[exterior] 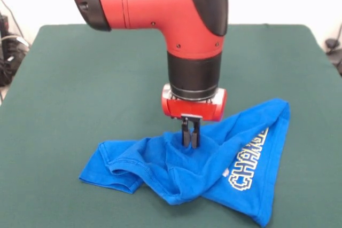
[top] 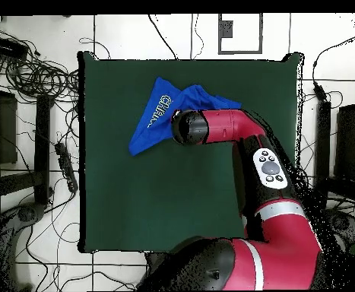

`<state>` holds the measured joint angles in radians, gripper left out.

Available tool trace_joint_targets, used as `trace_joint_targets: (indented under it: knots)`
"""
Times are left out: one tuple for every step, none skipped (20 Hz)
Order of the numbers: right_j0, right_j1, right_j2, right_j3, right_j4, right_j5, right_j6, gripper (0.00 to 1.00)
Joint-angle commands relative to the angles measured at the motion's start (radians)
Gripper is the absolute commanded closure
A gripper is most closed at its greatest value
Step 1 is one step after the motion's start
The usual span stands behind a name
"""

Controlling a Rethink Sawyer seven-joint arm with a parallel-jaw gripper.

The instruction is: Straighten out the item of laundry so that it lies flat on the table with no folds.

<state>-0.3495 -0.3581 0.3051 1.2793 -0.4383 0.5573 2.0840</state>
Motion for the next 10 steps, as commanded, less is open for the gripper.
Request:
trace_joint_targets:
  knots:
    - [0.029, -0.168, 0.019, 0.138, 0.045, 0.104, 0.002, 1.0]
    - [0.027, -0.189, 0.018, 0.147, 0.052, 0.13, -0.006, 1.0]
    - [0.024, -0.2, 0.017, 0.156, 0.056, 0.137, -0.006, 1.0]
    - [0.022, -0.22, 0.013, 0.174, 0.06, 0.147, -0.005, 1.0]
    - [0.02, -0.233, 0.011, 0.186, 0.063, 0.152, -0.004, 1.0]
    - [0.019, -0.257, 0.006, 0.207, 0.069, 0.162, -0.002, 1.0]
    - [0.018, -0.27, 0.003, 0.218, 0.07, 0.166, -0.002, 1.0]
    - [0.013, -0.288, 0.002, 0.235, 0.074, 0.172, -0.003, 1.0]
    - [0.009, -0.297, 0.002, 0.244, 0.076, 0.172, -0.006, 1.0]
    - [0.001, -0.309, 0.004, 0.261, 0.08, 0.171, -0.008, 1.0]
